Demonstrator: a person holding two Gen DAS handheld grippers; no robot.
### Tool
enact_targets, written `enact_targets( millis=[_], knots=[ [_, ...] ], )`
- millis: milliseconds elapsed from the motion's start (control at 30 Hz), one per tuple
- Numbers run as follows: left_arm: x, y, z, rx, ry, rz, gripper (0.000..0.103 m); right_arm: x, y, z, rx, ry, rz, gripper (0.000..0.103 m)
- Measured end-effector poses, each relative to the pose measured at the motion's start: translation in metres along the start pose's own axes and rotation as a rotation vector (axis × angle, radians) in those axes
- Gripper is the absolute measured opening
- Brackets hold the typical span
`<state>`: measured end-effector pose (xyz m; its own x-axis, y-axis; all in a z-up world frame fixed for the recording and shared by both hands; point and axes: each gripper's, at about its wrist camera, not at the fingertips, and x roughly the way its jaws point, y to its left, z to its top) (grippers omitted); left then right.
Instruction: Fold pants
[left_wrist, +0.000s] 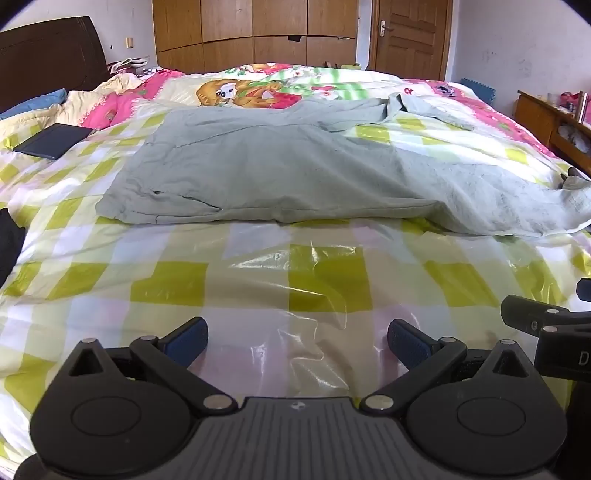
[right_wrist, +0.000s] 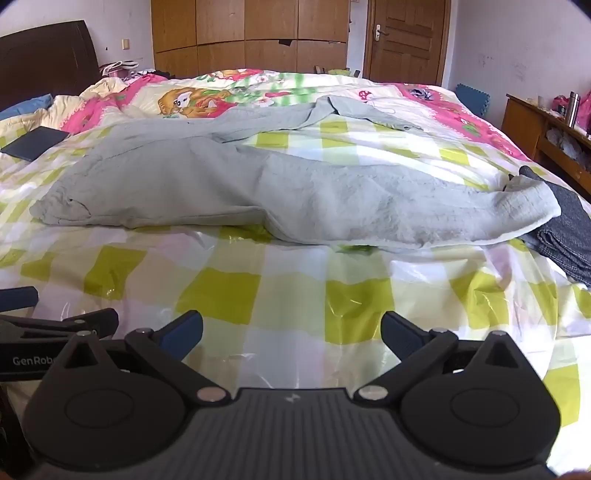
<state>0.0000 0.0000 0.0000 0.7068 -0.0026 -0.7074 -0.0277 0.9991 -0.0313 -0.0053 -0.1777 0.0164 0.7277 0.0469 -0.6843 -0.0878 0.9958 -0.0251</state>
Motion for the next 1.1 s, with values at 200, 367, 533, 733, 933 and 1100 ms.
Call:
enact_targets(
  millis=[200,367,533,733,933,1100],
  knots=[
    [-0.001,-0.004,-0.002,0.021,0.002,0.018,0.103,-0.002,0.000,0.000,0.005,-0.002,-0.006,0.102],
    [0.000,-0.002,-0.003,0.020,0.008,0.012,0.103,0.006,0.003,-0.002,-0.022,0.024,-0.004,0.102],
    [0.002,0.000,-0.002,0.018,0.010,0.002,0.103,0.006,0.006,-0.002,-0.028,0.033,-0.006,0.102],
    [0.002,0.001,-0.002,0.019,0.010,-0.006,0.103,0.008,0.008,-0.004,-0.042,0.041,-0.008,0.102],
    [0.001,0.001,-0.002,0.015,0.010,-0.009,0.103,0.010,0.008,-0.005,-0.042,0.045,-0.008,0.102],
    [0.001,0.001,-0.002,0.015,0.010,-0.008,0.103,0.010,0.008,-0.005,-0.042,0.046,-0.008,0.102]
  ],
)
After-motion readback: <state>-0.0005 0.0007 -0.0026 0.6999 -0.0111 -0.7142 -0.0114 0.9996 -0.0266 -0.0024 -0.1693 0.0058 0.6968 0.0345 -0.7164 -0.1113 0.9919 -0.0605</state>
